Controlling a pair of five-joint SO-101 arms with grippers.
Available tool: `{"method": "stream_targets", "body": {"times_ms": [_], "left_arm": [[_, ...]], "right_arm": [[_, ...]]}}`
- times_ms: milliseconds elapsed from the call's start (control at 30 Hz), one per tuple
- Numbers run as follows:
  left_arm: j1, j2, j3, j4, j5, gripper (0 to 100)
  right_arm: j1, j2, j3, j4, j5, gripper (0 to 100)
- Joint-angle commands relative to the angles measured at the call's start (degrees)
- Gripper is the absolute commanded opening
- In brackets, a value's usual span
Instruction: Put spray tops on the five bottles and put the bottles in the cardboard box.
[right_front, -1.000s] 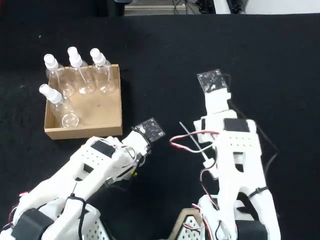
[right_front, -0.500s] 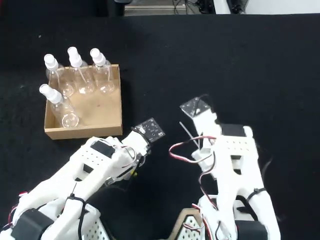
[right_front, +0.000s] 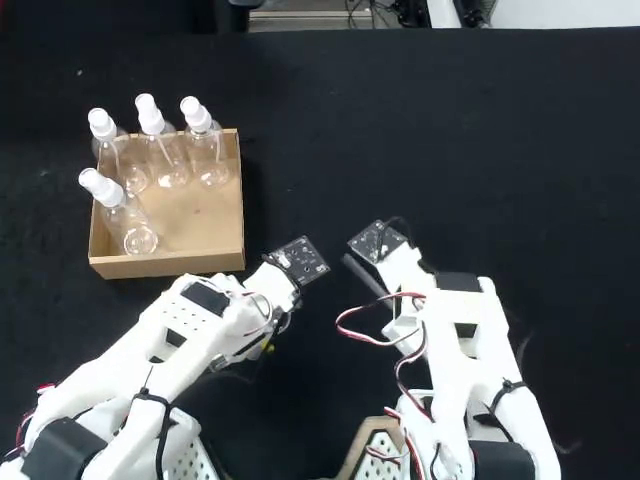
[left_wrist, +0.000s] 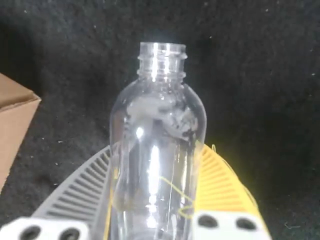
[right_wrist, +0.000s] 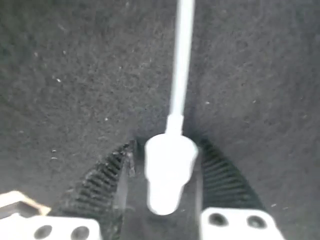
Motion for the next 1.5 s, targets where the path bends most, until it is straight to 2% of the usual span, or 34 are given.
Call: {"method": "stream_targets", "body": {"times_ms": [0,67,233,367,433,533,633,733,867,967,1033,1167,1200,1333,1467], "left_arm": [[-1.54,0.09,1.54,-1.93,0.53,3],[-1.54,0.09,1.54,-1.93,0.53,3],[-1.54,0.09,1.63,-2.02,0.53,3],[-1.54,0.09,1.63,-2.02,0.53,3],[-1.54,0.09,1.63,-2.02,0.44,3],[-1.54,0.09,1.63,-2.02,0.44,3],[-1.54,0.09,1.63,-2.02,0.44,3],[-1.54,0.09,1.63,-2.02,0.44,3],[-1.54,0.18,1.63,-2.02,0.44,3],[-1.54,0.26,1.63,-2.02,0.44,3],[-1.54,0.26,1.63,-2.02,0.44,3],[-1.54,0.26,1.63,-2.02,0.44,3],[-1.54,0.26,1.63,-2.02,0.44,3],[-1.54,0.26,1.63,-2.02,0.44,3],[-1.54,0.26,1.63,-2.02,0.44,3]], "right_arm": [[1.14,-0.4,-0.22,-0.09,3.34,2.8],[3.43,-0.84,-2.86,1.32,3.52,0.7],[14.59,-4.88,-14.9,8.62,3.52,1.0],[23.38,-4.79,-19.56,7.91,1.85,1.1],[26.99,-2.77,-19.12,4.57,-5.36,1.1],[31.47,1.98,-18.42,0.0,-20.22,1.1],[30.77,7.25,-18.68,-1.14,-30.07,3.4],[27.52,11.3,-18.68,-1.14,-36.57,14.7],[23.21,12.7,-19.91,-0.7,-38.68,30.3],[23.38,10.95,-22.99,2.9,-38.24,32.0],[24.88,9.63,-25.89,5.8,-32.79,29.3],[29.19,8.48,-30.81,7.56,-12.4,24.0],[29.89,8.48,-31.16,7.56,-6.07,23.4],[32.62,8.48,-29.93,5.71,27.08,22.7],[35.25,8.13,-24.92,2.37,53.1,23.0]]}}
